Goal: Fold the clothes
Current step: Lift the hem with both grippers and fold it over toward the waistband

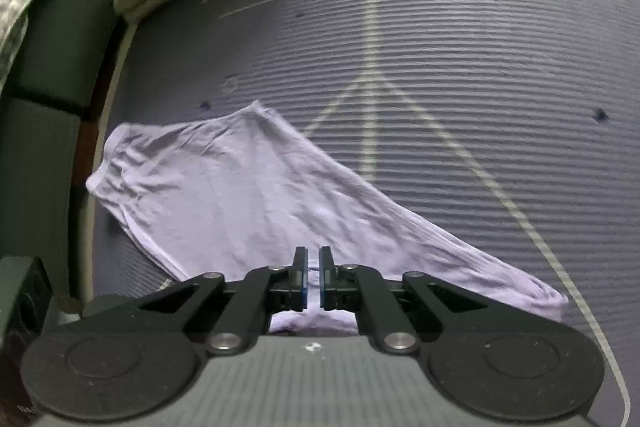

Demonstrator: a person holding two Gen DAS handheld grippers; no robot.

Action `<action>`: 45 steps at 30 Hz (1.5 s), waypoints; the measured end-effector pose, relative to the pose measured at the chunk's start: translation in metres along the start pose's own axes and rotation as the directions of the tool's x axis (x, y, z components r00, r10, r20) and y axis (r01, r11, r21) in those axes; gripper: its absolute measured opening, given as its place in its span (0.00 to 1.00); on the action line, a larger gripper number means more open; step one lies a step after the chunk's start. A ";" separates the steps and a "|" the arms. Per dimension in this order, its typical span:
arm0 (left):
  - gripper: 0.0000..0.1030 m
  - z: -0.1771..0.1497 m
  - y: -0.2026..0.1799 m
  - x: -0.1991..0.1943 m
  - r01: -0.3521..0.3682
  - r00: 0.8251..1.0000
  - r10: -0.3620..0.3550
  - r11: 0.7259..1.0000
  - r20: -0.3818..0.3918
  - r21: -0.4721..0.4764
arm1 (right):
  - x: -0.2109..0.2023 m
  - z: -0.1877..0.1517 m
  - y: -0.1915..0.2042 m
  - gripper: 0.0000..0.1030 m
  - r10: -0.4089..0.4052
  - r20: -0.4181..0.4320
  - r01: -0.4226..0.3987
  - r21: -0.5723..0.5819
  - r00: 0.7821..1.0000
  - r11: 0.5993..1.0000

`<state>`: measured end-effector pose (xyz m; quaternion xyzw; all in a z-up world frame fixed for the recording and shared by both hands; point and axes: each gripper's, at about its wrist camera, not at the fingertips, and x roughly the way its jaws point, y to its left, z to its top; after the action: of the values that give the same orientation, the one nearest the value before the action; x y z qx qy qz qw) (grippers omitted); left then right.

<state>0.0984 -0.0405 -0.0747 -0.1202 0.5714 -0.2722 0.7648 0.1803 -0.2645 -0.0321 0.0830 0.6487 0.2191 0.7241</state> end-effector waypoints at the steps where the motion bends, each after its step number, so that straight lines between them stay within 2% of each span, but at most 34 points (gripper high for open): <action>1: 0.00 -0.001 0.003 0.001 -0.001 1.000 0.001 1.000 -0.003 -0.010 | 0.004 0.001 0.003 0.21 -0.015 -0.017 0.015 -0.001 1.000 1.000; 2: 0.00 -0.002 0.006 0.001 -0.001 1.000 0.000 1.000 -0.004 -0.019 | 0.008 0.002 0.006 0.29 -0.036 -0.033 0.035 -0.008 0.999 0.999; 6: 0.00 -0.011 0.016 0.006 0.058 0.998 -0.057 0.997 0.023 -0.059 | 0.020 0.002 0.016 0.32 -0.070 -0.077 0.064 -0.080 0.995 0.995; 9: 0.00 -0.014 0.014 0.009 0.048 0.998 -0.045 0.997 0.047 -0.066 | 0.021 0.004 0.017 0.36 -0.095 -0.087 0.087 -0.091 0.992 0.992; 11: 0.01 -0.017 0.015 0.011 0.031 0.999 -0.029 0.995 0.029 -0.092 | 0.021 0.005 0.017 0.37 -0.102 -0.085 0.093 -0.101 0.991 0.991; 14: 0.02 -0.016 0.020 0.014 0.046 0.999 -0.044 0.990 0.020 -0.130 | 0.024 0.005 0.027 0.37 -0.078 -0.099 0.053 -0.241 0.992 0.969; 16: 0.02 -0.015 0.022 0.014 0.050 0.999 -0.047 0.988 0.019 -0.145 | 0.026 0.001 0.043 0.37 -0.135 -0.098 0.075 -0.464 0.986 0.883; 18: 0.03 -0.016 0.023 0.016 0.051 0.999 -0.049 0.987 0.018 -0.150 | 0.028 -0.005 0.050 0.37 -0.148 -0.121 0.044 -0.613 0.981 0.789; 19: 0.03 -0.016 0.024 0.016 0.050 0.999 -0.048 0.987 0.016 -0.150 | 0.028 -0.007 0.051 0.37 -0.149 -0.134 0.028 -0.647 0.980 0.762; 22: 0.03 -0.016 0.021 0.020 0.047 0.999 -0.046 0.988 0.014 -0.144 | 0.034 -0.008 0.048 0.37 -0.140 -0.176 -0.015 -0.670 0.974 0.742; 28: 0.03 -0.015 0.021 0.020 0.051 0.999 -0.050 0.989 0.011 -0.136 | 0.048 -0.009 0.048 0.33 -0.146 -0.189 -0.030 -0.705 0.971 0.709; 29: 0.03 -0.014 0.021 0.021 0.051 0.999 -0.050 0.990 0.010 -0.135 | 0.048 -0.009 0.048 0.29 -0.147 -0.188 -0.032 -0.713 0.971 0.701; 30: 0.03 -0.014 0.020 0.021 0.052 0.999 -0.051 0.990 0.009 -0.129 | 0.047 -0.010 0.050 0.19 -0.152 -0.184 -0.030 -0.724 0.971 0.689; 33: 0.04 -0.012 0.023 0.018 0.059 0.998 -0.059 0.990 0.004 -0.131 | 0.046 -0.012 0.052 0.13 -0.158 -0.172 -0.025 -0.748 0.972 0.663; 35: 0.04 -0.011 0.025 0.018 0.065 0.998 -0.065 0.989 0.001 -0.132 | 0.046 -0.014 0.053 0.12 -0.160 -0.167 -0.024 -0.761 0.973 0.648; 40: 0.05 -0.009 0.027 0.019 0.068 0.998 -0.069 0.989 -0.004 -0.135 | 0.043 -0.031 0.062 0.12 -0.179 -0.159 -0.029 -0.822 0.971 0.569; 45: 0.05 -0.007 0.028 0.020 0.067 0.998 -0.069 0.989 -0.005 -0.135 | 0.041 -0.036 0.064 0.13 -0.188 -0.163 -0.033 -0.833 0.969 0.552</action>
<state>0.1032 -0.0280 -0.1073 -0.1898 0.5878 -0.2594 0.7424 0.1345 -0.1956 -0.0485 -0.3233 0.5517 0.4745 0.6049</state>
